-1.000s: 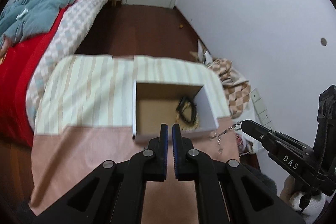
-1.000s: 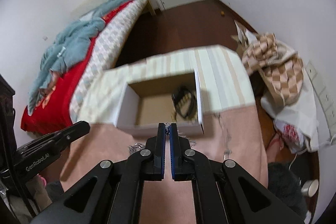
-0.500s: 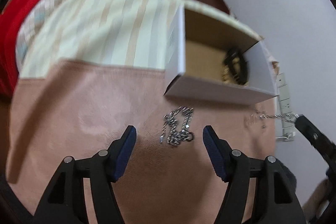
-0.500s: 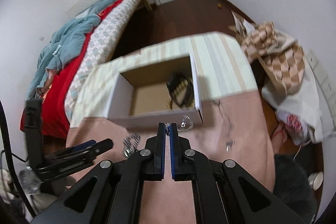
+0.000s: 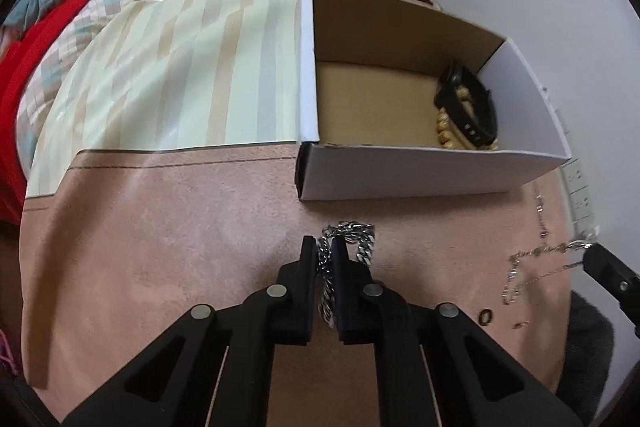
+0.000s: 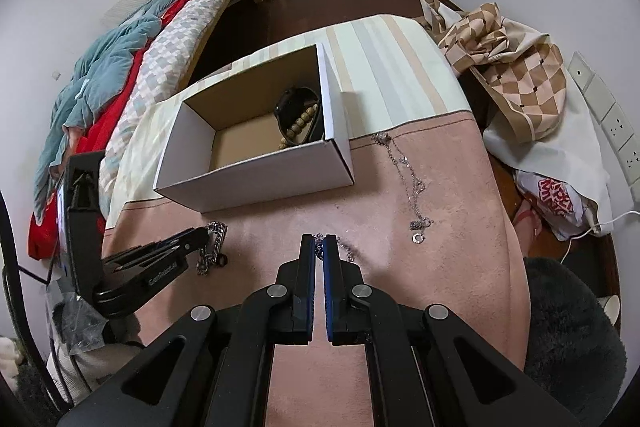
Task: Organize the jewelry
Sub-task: 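Carry both silver bracelets into the white box and open both tools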
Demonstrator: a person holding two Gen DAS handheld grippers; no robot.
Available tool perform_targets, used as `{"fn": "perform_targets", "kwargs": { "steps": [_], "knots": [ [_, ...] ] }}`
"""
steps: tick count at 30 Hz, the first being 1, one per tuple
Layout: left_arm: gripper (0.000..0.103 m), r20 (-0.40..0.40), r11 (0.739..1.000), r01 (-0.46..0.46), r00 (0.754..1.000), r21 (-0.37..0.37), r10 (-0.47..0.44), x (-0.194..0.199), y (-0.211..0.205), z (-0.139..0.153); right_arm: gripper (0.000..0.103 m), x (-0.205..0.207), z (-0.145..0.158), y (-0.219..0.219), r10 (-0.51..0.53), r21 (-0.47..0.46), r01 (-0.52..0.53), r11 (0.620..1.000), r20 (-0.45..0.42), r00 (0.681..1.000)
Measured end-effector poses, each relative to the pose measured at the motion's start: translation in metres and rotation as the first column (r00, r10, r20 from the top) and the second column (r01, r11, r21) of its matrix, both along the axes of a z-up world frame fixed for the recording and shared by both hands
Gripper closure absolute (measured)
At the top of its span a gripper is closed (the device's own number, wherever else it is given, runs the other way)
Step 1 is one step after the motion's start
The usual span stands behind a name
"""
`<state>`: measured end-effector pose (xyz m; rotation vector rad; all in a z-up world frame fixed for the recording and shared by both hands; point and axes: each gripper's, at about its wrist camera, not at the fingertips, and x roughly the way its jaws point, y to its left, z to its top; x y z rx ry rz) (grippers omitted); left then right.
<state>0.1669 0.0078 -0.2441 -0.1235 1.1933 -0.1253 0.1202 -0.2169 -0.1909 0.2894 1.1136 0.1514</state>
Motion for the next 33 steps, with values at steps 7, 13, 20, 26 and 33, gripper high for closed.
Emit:
{"fn": "perform_targets", "kwargs": {
  "steps": [7,13,20,26,33],
  "knots": [
    [0.102,0.086,0.995,0.021,0.996,-0.098,-0.013,-0.025,0.011,0.054,0.099,-0.001,0.031,-0.001,0.004,0.023,-0.006,1.000,0.061,0.998],
    [0.102,0.153,0.985,0.030,0.988,-0.172,-0.003,-0.018,0.019,0.104,0.099,0.003,0.071,-0.001,0.014,0.049,-0.021,0.999,0.138,0.990],
    [0.102,0.258,0.978,0.082,0.966,-0.191,-0.031,0.016,0.009,0.166,0.099,0.029,0.118,0.009,0.059,0.061,-0.073,0.995,0.217,0.974],
    [0.102,0.252,0.985,0.086,0.967,-0.148,-0.047,0.059,0.006,0.162,0.099,0.080,0.116,0.025,0.110,0.075,-0.125,0.989,0.174,0.979],
    [0.101,0.135,0.985,0.062,0.990,-0.160,-0.040,0.101,0.013,0.116,0.099,0.137,0.074,0.047,0.183,0.087,-0.187,0.978,0.055,0.982]
  ]
}}
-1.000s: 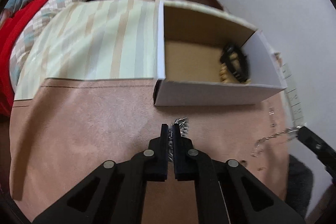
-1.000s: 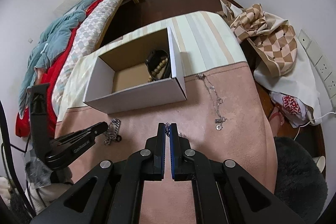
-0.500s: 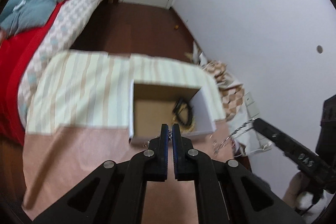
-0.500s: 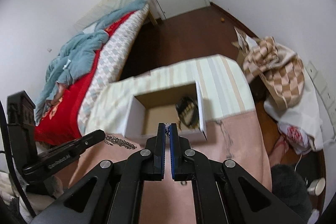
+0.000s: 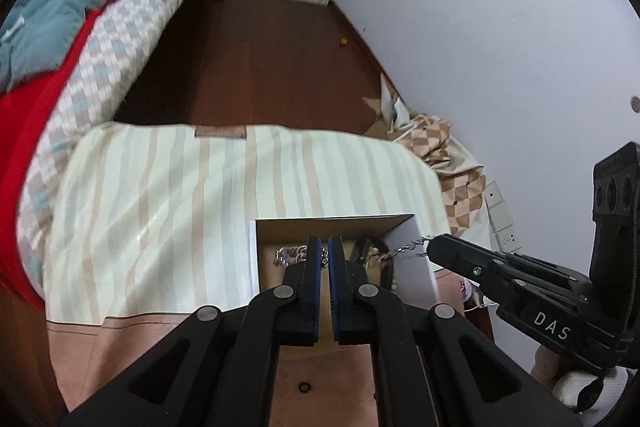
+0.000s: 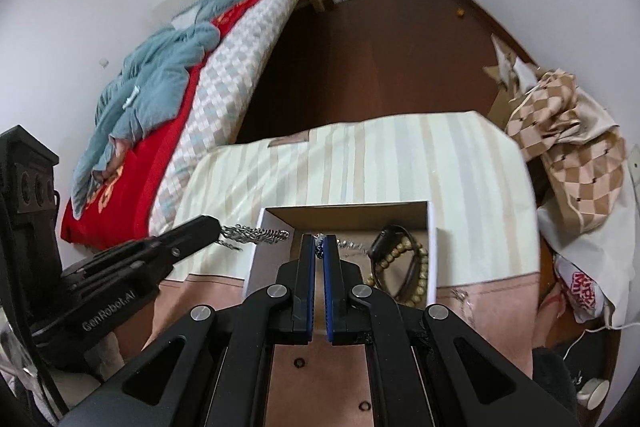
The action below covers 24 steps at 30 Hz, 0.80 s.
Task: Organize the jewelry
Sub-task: 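Carry both silver bracelets into the white box and open both tools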
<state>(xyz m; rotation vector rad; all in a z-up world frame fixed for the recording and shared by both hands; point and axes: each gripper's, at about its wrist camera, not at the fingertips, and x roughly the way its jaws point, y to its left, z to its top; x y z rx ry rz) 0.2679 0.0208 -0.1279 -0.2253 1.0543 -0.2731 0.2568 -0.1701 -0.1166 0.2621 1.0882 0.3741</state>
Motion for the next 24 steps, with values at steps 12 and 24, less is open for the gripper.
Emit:
{"fn": "perform_targets", "kwargs": {
  "steps": [12,24],
  "knots": [
    [0.023,-0.060,0.986,-0.125,0.989,0.114,0.132,0.014,0.022,-0.018,0.097,0.051,-0.054,0.023,0.089,0.034,-0.084,0.996,-0.223,0.971],
    [0.001,0.032,0.943,-0.192,0.981,0.271,0.191,-0.031,0.024,-0.020,0.009,0.004,-0.041,0.005,-0.002,-0.253,-0.024,0.967,-0.103,0.995]
  ]
}}
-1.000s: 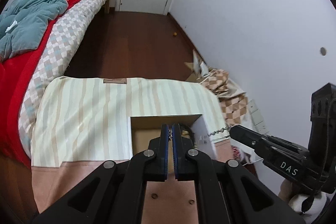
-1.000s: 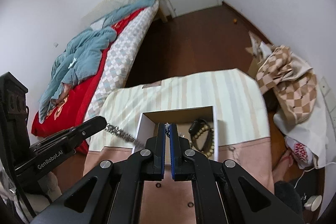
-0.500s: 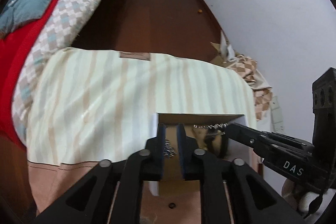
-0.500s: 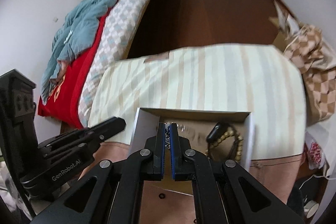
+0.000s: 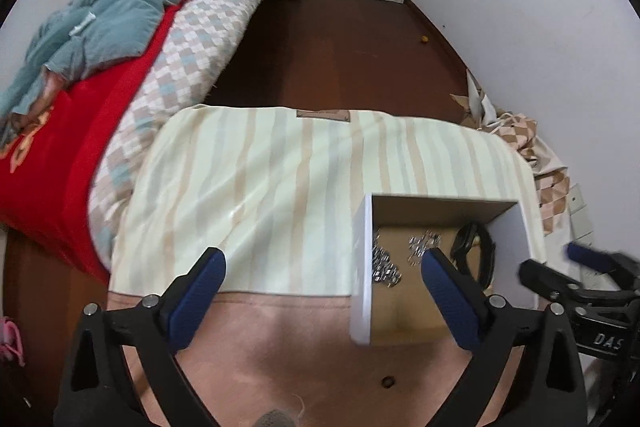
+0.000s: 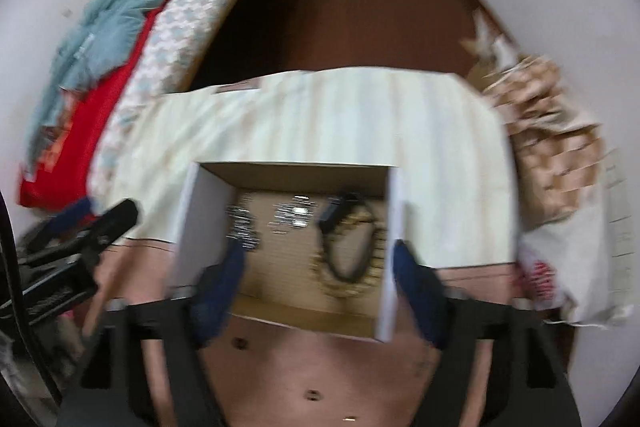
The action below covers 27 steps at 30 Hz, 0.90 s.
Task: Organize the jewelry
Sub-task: 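Carry both silver bracelets into the white box and open both tools, then move both tools back over the remaining necklace and black rings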
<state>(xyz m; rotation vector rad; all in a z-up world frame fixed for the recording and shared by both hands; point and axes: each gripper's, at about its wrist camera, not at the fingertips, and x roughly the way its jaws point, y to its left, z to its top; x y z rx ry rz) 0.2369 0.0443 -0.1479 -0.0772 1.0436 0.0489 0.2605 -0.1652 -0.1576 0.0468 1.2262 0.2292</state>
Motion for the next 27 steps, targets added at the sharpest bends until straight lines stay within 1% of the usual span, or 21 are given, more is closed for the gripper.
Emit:
{"fn": "perform_targets", "kwargs": {
  "steps": [1,4,7,11,14,18,27],
  "knots": [
    [0.000,-0.004,1.000,0.002,1.000,0.009,-0.002,-0.004,-0.002,-0.002,0.004,-0.006,0.001,-0.002,-0.012,-0.038,0.013,0.999,0.021,1.000],
    [0.000,-0.025,0.999,0.006,1.000,0.033,-0.005,-0.015,-0.008,-0.008,0.001,-0.020,-0.001,-0.009,-0.053,-0.116,0.059,0.991,0.054,0.997],
    [0.000,-0.028,0.998,0.004,1.000,0.060,-0.002,-0.024,-0.013,-0.008,0.000,-0.029,-0.003,-0.014,-0.071,-0.150,0.081,0.985,0.069,0.995],
    [0.000,-0.010,0.998,0.007,1.000,0.067,-0.006,-0.034,-0.019,0.000,0.000,-0.039,0.002,-0.020,-0.092,-0.165,0.106,0.981,0.091,0.992],
    [0.000,0.013,0.997,0.007,1.000,0.072,-0.008,-0.040,-0.022,0.011,0.000,-0.047,0.012,-0.022,-0.100,-0.167,0.118,0.979,0.116,0.988],
    [0.000,0.059,0.997,0.004,0.998,0.083,-0.009,-0.052,-0.026,0.031,0.000,-0.059,0.031,-0.025,-0.109,-0.167,0.135,0.977,0.154,0.982],
    [0.000,0.136,0.997,0.004,0.991,0.075,-0.014,-0.085,-0.028,0.072,0.000,-0.096,0.080,-0.023,-0.106,-0.155,0.147,0.977,0.247,0.963]
  ]
}}
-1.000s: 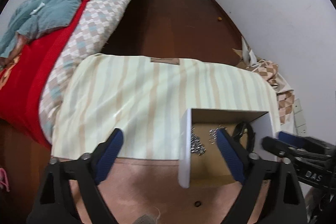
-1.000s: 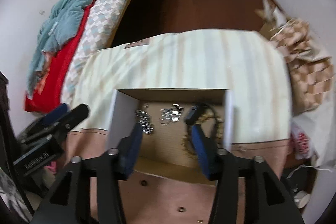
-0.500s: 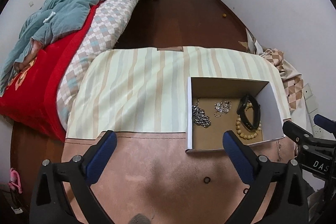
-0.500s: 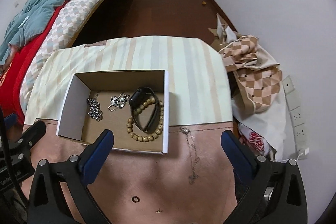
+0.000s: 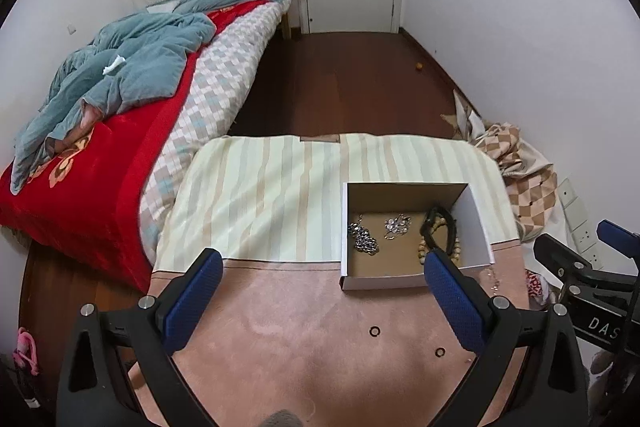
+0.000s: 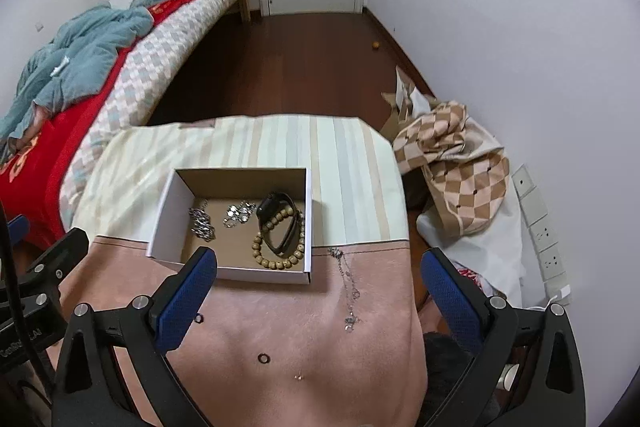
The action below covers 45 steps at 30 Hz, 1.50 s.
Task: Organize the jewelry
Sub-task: 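Move both tools back over the remaining necklace and black rings, then grasp the silver necklace with the right tool while the left tool grasps a black ring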
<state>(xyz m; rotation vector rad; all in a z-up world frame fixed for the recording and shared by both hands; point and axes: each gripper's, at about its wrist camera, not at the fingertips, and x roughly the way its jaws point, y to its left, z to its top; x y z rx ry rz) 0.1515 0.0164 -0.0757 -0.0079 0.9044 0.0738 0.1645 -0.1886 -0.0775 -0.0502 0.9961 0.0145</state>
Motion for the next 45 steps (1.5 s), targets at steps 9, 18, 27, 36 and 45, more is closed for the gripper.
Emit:
{"fn": "perform_targets", "kwargs": {
  "steps": [9,18,27,36,45],
  "knots": [
    [0.000,0.046,1.000,-0.020,0.999,-0.008,0.020,-0.033,0.002,0.022,0.000,-0.041,0.042,0.004,0.012,0.002,-0.012,1.000,0.080,0.997],
    [0.000,-0.026,0.998,-0.058,0.998,0.030,0.059,-0.058,0.006,-0.027,0.000,-0.071,0.012,-0.010,-0.012,0.090,0.011,0.996,0.019,1.000],
    [0.000,-0.195,0.992,-0.091,0.975,0.086,0.106,-0.057,0.006,-0.124,0.036,-0.096,-0.106,-0.056,-0.118,0.183,0.146,0.972,-0.158,0.980],
    [0.000,-0.267,0.988,-0.105,0.955,0.109,0.131,-0.028,-0.004,-0.168,0.043,-0.060,-0.147,-0.081,-0.139,0.207,0.167,0.964,-0.146,0.979],
    [0.000,-0.298,0.990,-0.086,0.947,0.114,0.116,-0.008,-0.003,-0.184,0.056,-0.021,-0.176,-0.064,-0.084,0.123,0.097,0.988,-0.108,0.991]
  ]
}}
